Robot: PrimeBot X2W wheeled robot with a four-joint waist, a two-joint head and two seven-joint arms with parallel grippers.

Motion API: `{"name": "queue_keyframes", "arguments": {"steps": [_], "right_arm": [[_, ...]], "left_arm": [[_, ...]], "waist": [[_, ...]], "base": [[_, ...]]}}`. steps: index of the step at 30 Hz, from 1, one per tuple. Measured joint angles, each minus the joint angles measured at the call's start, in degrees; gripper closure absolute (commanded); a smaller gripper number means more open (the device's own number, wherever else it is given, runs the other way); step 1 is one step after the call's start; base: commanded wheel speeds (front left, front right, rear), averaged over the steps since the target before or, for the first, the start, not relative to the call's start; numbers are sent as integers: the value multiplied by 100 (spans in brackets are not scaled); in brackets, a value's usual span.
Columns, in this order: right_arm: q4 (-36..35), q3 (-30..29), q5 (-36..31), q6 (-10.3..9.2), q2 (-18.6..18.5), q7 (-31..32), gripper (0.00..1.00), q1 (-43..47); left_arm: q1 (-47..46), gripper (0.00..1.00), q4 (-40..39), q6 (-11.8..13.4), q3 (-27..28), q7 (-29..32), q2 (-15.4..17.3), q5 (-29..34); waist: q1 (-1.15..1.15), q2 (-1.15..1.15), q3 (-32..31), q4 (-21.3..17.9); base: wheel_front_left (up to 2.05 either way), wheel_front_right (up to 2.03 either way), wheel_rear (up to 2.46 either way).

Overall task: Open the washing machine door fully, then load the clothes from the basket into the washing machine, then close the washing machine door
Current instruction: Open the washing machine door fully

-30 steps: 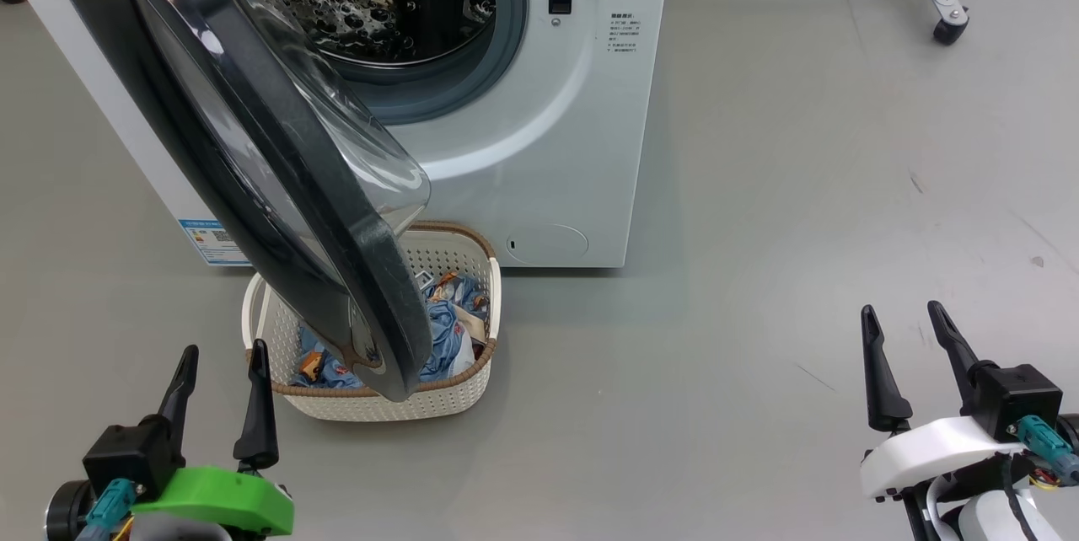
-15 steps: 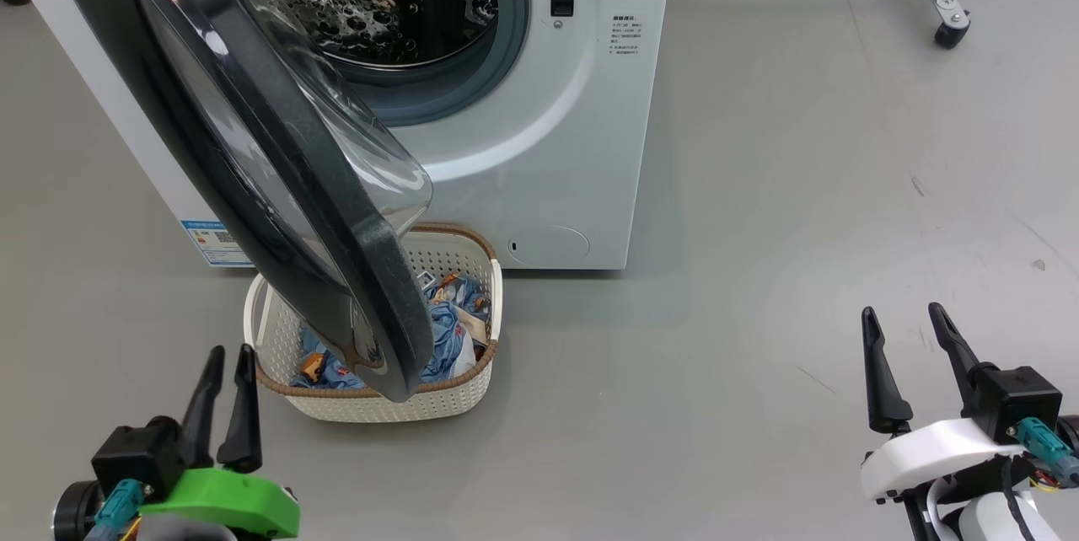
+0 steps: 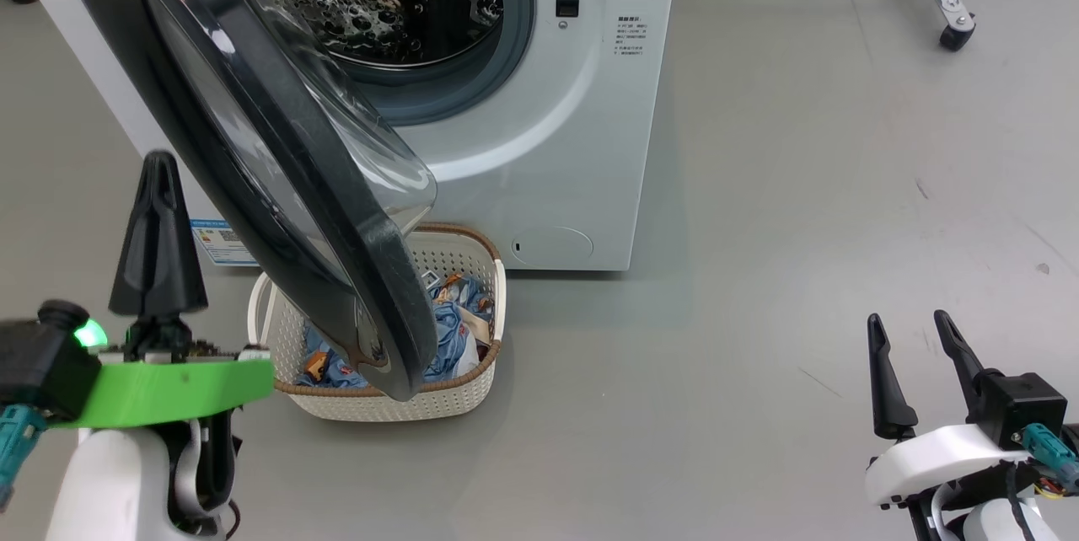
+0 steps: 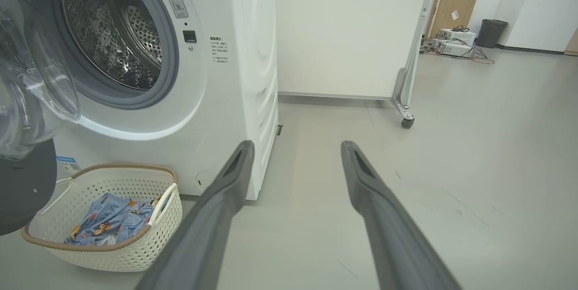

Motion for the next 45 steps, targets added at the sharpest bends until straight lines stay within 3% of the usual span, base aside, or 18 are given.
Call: {"name": "queue_keyframes", "arguments": {"steps": [4,13,20,28,36,45], "right_arm": [[2,-36,0,8,27,0,0,3],[14,-49,-44,65,94,0,0,5],[52,-19,-68,149,119,0,0,9],[90,-23,-100,202,141,0,0,8],[118,-42,-109,300,146,0,0,5],[131,-85,-124,354,152,0,0,2]], "left_arm": [[-387,100,-775,0,-242,-18,-16,1],[-848,100,-1638,0,-1591,-24,31,51],[-864,100,-1635,0,-2906,-23,83,7],[-719,100,-1022,0,-3766,41,113,-77],[-499,100,-247,0,-3967,188,209,-208],[-407,100,470,0,-3668,179,194,-407]], "waist": [[0,0,-15,16],[0,0,-38,-7],[0,0,-7,-90],[0,0,102,-186],[0,0,214,-233],[0,0,334,-245]], "base": [[0,0,0],[0,0,0],[0,0,0],[0,0,0],[0,0,0],[0,0,0]]}}
